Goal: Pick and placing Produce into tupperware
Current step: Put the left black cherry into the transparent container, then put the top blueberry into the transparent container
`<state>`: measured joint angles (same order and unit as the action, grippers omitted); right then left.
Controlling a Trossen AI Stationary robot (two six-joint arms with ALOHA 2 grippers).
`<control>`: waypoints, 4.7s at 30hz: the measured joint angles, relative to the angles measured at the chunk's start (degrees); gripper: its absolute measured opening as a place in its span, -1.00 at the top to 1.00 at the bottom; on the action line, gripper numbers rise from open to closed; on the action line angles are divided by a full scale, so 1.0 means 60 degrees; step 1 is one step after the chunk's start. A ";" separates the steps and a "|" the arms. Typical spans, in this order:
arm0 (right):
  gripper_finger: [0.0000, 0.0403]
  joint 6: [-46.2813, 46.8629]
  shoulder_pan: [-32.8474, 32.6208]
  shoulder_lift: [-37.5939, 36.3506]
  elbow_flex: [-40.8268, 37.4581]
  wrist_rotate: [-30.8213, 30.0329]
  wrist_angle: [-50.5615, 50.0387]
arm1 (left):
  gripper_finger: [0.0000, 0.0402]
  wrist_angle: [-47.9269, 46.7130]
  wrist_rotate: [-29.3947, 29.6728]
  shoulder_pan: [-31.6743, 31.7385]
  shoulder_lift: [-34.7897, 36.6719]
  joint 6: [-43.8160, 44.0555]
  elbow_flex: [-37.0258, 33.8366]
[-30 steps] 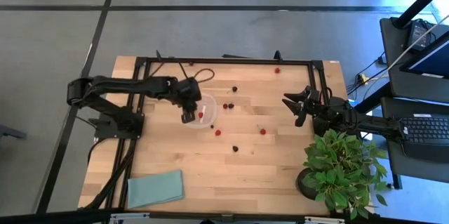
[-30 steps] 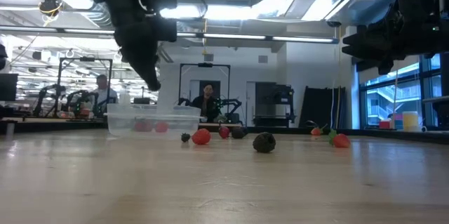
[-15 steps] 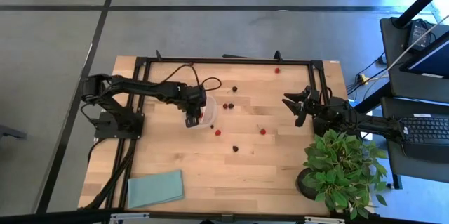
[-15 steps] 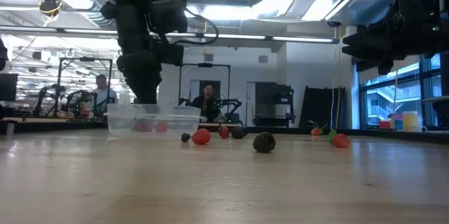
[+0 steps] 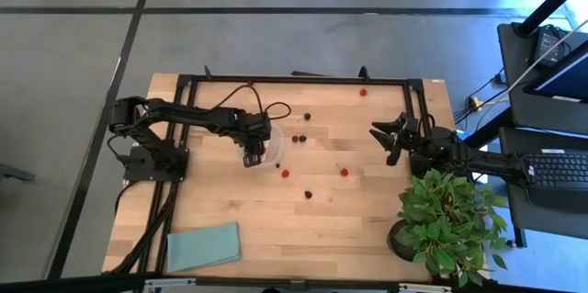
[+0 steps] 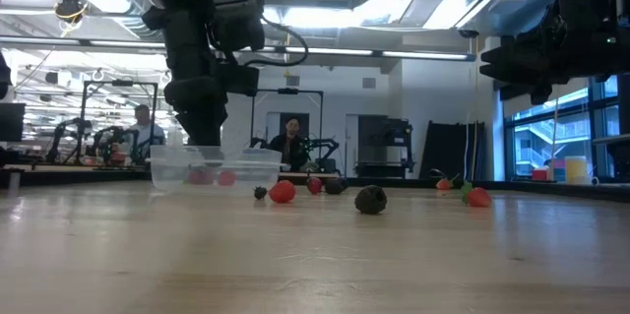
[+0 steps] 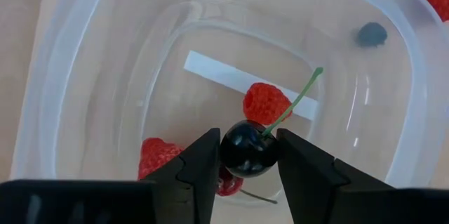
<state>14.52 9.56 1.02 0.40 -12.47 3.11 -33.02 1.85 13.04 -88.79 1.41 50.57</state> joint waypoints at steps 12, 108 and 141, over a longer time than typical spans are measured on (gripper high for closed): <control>0.26 -0.0004 0.0000 0.0000 0.0000 0.0000 0.0000 | 0.33 -0.0006 0.0062 0.0000 0.0004 -0.0007 0.0000; 0.26 0.0060 0.0001 0.0000 0.0000 -0.0001 0.0004 | -0.09 -0.2442 0.1669 0.4681 0.1847 0.0664 -0.0004; 0.26 0.0073 0.0004 0.0000 0.0000 -0.0004 0.0004 | -0.10 -0.0719 0.1176 0.4423 0.1843 0.2280 -0.1581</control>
<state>14.96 9.58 1.02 0.40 -12.49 3.14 -37.34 8.91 39.57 -77.73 15.09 41.08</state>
